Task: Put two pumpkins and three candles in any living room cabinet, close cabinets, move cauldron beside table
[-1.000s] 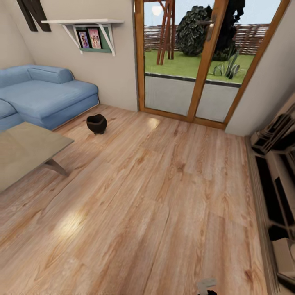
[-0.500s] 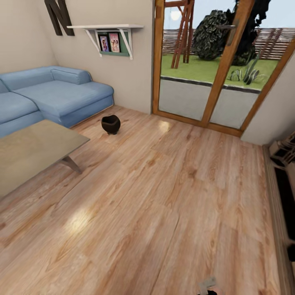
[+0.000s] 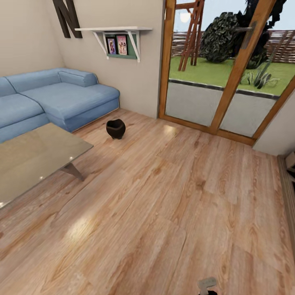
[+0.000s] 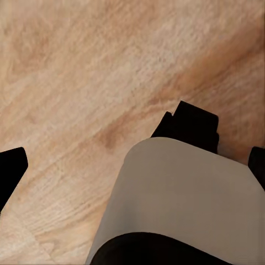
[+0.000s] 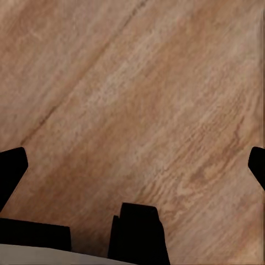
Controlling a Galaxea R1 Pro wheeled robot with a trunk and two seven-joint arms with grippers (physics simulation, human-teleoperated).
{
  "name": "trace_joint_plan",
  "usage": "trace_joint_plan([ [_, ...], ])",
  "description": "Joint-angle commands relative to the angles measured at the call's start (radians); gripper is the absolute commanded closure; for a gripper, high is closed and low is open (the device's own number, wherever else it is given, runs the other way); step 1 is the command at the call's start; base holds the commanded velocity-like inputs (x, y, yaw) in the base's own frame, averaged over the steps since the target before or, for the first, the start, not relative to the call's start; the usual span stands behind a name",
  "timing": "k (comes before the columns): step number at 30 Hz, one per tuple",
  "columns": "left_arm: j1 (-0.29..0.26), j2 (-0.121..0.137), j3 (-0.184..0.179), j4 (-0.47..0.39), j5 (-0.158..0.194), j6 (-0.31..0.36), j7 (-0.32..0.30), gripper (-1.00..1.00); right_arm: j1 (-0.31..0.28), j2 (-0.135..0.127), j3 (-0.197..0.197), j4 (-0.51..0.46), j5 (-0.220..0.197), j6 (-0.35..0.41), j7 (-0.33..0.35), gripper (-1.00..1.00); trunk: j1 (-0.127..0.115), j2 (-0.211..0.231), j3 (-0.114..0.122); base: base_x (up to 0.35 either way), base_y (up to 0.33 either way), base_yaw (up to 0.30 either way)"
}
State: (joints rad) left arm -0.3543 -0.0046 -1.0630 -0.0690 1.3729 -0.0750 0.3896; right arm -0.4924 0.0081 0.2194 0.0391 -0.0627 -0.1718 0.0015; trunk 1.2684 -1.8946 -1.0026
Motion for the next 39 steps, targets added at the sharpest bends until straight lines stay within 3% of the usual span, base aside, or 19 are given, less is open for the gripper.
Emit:
trace_joint_plan([
  [1,0.0,0.0,0.0,0.0,0.0,0.0,0.0,-1.0,0.0,0.0,0.0,0.0,0.0,0.0,0.0,-1.0,0.0,0.0,0.001,0.327,0.0,0.002],
  [15,0.0,0.0,0.0,0.0,0.0,0.001,0.0,-1.0,0.0,-0.005,0.0,0.001,-0.002,0.0,0.0,-1.0,0.0,0.0,0.021,0.327,-0.066,-0.133],
  [26,0.0,0.0,0.0,0.002,0.0,0.001,0.0,-1.0,0.009,0.001,-0.001,-0.002,-0.003,-0.005,-0.004,-1.0,0.0,0.0,0.022,0.328,-0.039,-0.023],
  [39,0.0,-0.001,0.0,0.002,0.0,0.001,0.0,-1.0,0.009,0.001,-0.002,-0.002,-0.005,-0.005,-0.005,-1.0,0.0,0.0,0.022,0.328,-0.05,0.236],
])
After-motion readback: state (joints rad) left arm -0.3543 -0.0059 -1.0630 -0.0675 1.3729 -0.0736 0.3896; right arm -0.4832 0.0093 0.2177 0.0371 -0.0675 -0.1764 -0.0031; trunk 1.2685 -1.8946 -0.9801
